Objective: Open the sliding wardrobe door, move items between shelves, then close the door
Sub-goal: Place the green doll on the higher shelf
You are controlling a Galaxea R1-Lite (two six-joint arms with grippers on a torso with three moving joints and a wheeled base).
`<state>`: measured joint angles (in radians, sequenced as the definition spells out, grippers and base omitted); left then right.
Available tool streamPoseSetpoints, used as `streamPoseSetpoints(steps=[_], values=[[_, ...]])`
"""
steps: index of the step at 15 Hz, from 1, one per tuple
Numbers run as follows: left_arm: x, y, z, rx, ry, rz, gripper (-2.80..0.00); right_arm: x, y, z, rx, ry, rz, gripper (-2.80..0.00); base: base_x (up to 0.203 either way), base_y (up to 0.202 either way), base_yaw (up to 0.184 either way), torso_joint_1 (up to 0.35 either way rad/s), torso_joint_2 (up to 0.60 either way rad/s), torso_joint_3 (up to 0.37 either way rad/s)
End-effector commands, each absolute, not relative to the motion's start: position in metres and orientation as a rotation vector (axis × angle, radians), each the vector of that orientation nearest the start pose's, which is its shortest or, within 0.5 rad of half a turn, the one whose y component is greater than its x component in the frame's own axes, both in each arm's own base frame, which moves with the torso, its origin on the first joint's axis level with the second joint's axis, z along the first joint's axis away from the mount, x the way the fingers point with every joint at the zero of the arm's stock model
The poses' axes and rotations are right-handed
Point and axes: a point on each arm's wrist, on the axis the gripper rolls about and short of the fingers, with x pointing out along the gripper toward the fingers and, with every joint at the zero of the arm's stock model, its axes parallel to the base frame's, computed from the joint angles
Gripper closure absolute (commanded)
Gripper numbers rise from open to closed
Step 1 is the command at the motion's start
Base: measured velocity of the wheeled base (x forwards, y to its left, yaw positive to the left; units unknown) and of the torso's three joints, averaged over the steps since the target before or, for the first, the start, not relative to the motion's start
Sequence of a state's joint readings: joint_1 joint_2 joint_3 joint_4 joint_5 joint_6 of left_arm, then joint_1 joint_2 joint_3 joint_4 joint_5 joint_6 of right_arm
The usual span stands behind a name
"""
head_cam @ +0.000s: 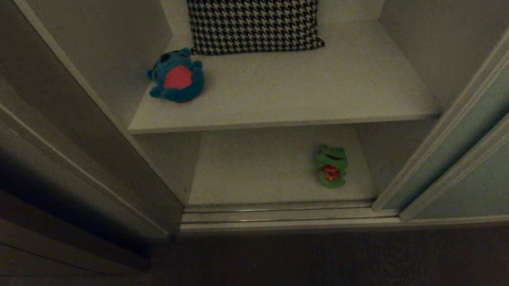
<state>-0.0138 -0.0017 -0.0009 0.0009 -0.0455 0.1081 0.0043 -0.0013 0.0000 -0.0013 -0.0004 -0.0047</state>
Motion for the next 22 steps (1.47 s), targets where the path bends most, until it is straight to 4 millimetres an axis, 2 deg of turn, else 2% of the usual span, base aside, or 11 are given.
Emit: streamPoseSetpoints(steps=[1,17,22], values=[[-0.0227,-0.0007,0.0758,0.109,0.000,-0.060,0.00,-0.0228,-0.0001,0.0752,-0.006,-0.002,0.005,0.00,0.000,0.197,-0.002,0.002,0.00,0.002],[-0.0227,-0.0007,0.0758,0.109,0.000,-0.058,0.00,-0.0228,-0.0001,0.0752,-0.005,-0.002,0.004,0.00,0.000,0.195,-0.002,0.003,0.00,0.001],[-0.0226,-0.0007,0.0751,0.112,0.004,-0.059,0.00,-0.0228,-0.0001,0.0752,-0.006,-0.002,0.005,0.00,0.000,0.037,0.000,0.001,0.00,-0.002]])
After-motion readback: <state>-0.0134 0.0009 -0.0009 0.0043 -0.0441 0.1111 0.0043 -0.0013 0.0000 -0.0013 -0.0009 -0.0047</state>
